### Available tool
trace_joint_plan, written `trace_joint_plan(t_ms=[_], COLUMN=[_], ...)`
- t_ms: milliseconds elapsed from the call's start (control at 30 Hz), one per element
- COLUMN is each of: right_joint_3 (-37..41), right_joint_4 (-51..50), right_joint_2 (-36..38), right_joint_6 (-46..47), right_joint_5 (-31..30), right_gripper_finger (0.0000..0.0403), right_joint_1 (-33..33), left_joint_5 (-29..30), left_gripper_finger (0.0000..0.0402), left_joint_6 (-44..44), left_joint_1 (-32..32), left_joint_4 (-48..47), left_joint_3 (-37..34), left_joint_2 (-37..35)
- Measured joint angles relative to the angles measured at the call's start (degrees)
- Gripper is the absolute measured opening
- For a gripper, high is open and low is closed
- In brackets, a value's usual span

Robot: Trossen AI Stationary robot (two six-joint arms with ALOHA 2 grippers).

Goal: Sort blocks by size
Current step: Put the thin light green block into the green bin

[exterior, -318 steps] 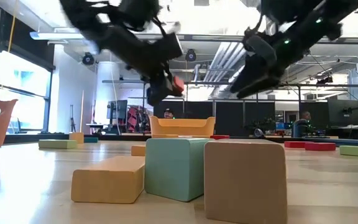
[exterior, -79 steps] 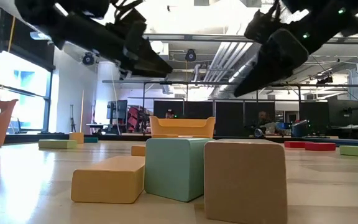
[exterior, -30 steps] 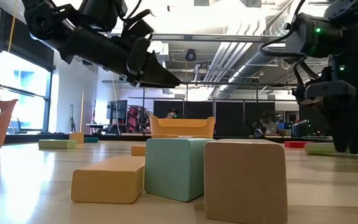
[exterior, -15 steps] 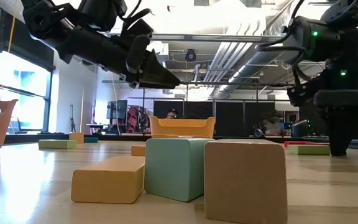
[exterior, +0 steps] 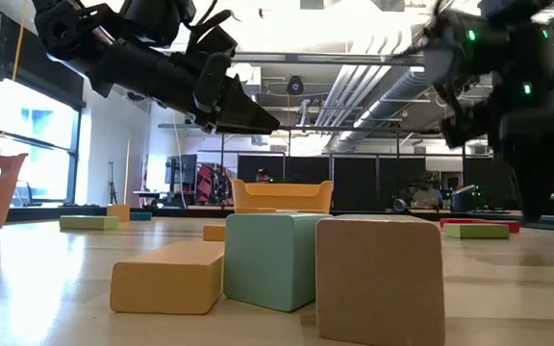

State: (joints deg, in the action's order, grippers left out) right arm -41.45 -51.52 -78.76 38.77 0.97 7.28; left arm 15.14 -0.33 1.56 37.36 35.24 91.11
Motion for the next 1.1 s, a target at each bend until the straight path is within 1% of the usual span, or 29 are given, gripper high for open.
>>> trace_joint_plan(t_ms=[67, 100, 167, 233, 333, 467, 567, 733, 833, 933, 1000, 1100], right_joint_3=[-2.5, -3.2, -4.2, -3.9, -2.2, 0.4, 1.5, 1.6, 1.6, 1.6, 1.6, 1.6], right_joint_4=[-3.4, -3.9, -2.4, 0.2, 5.5, 10.8, 14.4, 17.9, 18.8, 18.4, 17.5, 15.9], right_joint_2=[0.0, 0.0, 0.0, 0.0, 0.0, -0.1, -0.1, -0.1, -0.1, 0.0, 0.0, 0.0], right_joint_6=[-1.3, -2.2, -5.0, -10.4, -17.1, -22.6, -26.6, -29.4, -29.8, -29.8, -29.7, -28.3], right_joint_5=[-0.6, -1.8, -4.1, -4.8, -3.9, 1.1, 0.3, -2.5, -3.1, -5.5, -6.5, -7.2], right_gripper_finger=[0.0081, 0.0081, 0.0081, 0.0081, 0.0082, 0.0097, 0.0108, 0.0113, 0.0113, 0.0116, 0.0124, 0.0150], right_joint_1=[-0.2, -0.2, -0.2, -0.2, -0.3, -1.9, -2.9, -3.2, -3.2, -3.2, -3.2, -3.3], left_joint_5=[0.0, 0.0, 0.0, 0.0, 0.0, 0.0, 0.0, 0.0, 0.0, 0.0, 0.0, 0.0], left_gripper_finger=[0.0172, 0.0172, 0.0172, 0.0172, 0.0172, 0.0172, 0.0172, 0.0172, 0.0172, 0.0172, 0.0172, 0.0172], left_joint_6=[0.2, 0.3, 0.6, 0.6, 0.6, 0.6, 0.6, 0.6, 0.6, 1.0, 1.0, 1.0], left_joint_1=[0.0, 0.0, 0.0, 0.0, 0.2, 0.2, 0.2, 0.2, 0.2, 0.2, 0.2, 0.2], left_joint_4=[0.0, 0.0, 0.0, 0.0, -0.1, -0.1, -0.2, -0.2, -0.2, -0.2, -0.2, -0.2], left_joint_3=[0.0, 0.0, 0.0, 0.0, 0.0, 0.0, 0.0, 0.0, 0.0, 0.0, 0.0, 0.0], left_joint_2=[0.0, 0.0, 0.0, 0.0, 0.0, 0.0, 0.0, 0.0, 0.0, 0.0, 0.0, 0.0])
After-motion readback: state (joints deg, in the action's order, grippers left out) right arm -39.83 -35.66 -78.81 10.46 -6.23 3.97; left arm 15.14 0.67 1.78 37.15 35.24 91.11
